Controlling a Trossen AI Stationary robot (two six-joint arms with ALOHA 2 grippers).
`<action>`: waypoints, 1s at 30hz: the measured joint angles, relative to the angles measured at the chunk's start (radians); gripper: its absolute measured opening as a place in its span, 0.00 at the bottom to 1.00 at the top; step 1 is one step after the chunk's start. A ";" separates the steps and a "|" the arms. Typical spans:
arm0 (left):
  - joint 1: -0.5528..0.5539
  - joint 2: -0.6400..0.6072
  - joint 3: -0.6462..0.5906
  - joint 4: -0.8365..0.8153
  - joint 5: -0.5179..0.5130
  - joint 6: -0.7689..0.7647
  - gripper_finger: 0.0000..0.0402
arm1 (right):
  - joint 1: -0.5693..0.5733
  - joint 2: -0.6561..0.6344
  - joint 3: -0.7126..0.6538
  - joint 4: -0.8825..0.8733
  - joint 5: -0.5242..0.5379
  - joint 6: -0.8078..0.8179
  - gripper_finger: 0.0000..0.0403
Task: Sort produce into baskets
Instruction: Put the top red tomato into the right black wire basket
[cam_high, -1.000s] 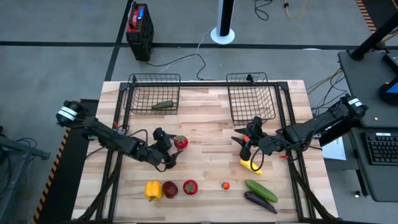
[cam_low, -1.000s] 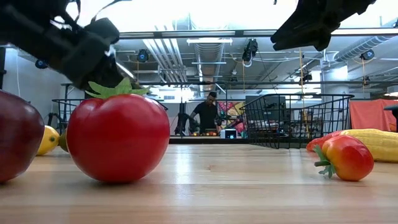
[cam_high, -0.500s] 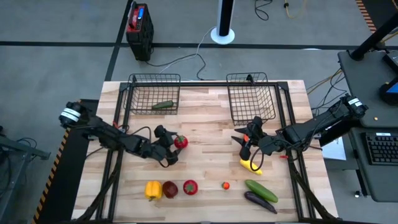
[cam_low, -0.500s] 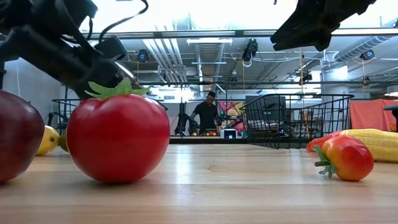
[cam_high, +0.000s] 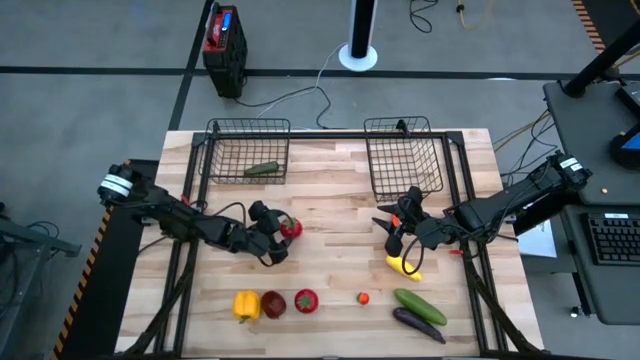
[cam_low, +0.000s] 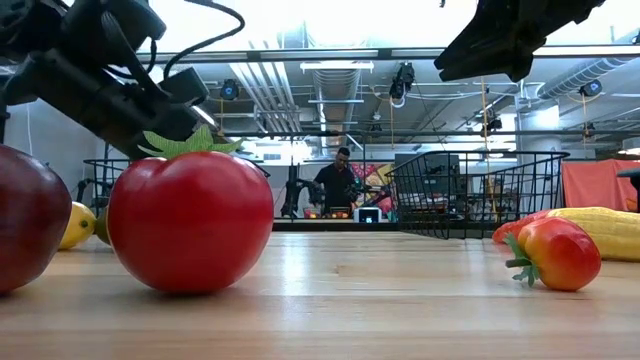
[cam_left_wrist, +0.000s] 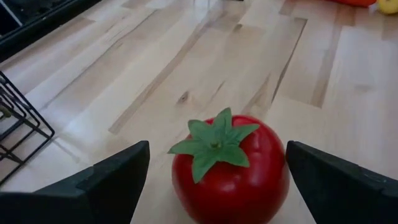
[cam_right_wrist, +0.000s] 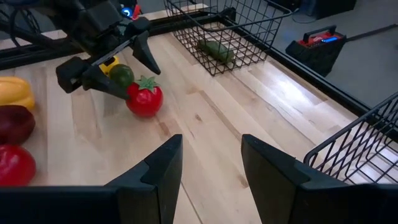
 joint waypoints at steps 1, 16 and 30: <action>0.002 0.006 0.000 0.000 0.000 0.000 0.89 | 0.000 0.000 0.000 0.000 0.000 0.000 0.39; 0.020 0.075 0.000 0.053 0.036 -0.030 0.89 | 0.000 0.000 0.000 -0.001 0.000 -0.001 0.39; 0.023 0.104 0.030 0.068 0.052 0.007 0.79 | 0.000 0.000 0.000 -0.001 -0.001 -0.001 0.39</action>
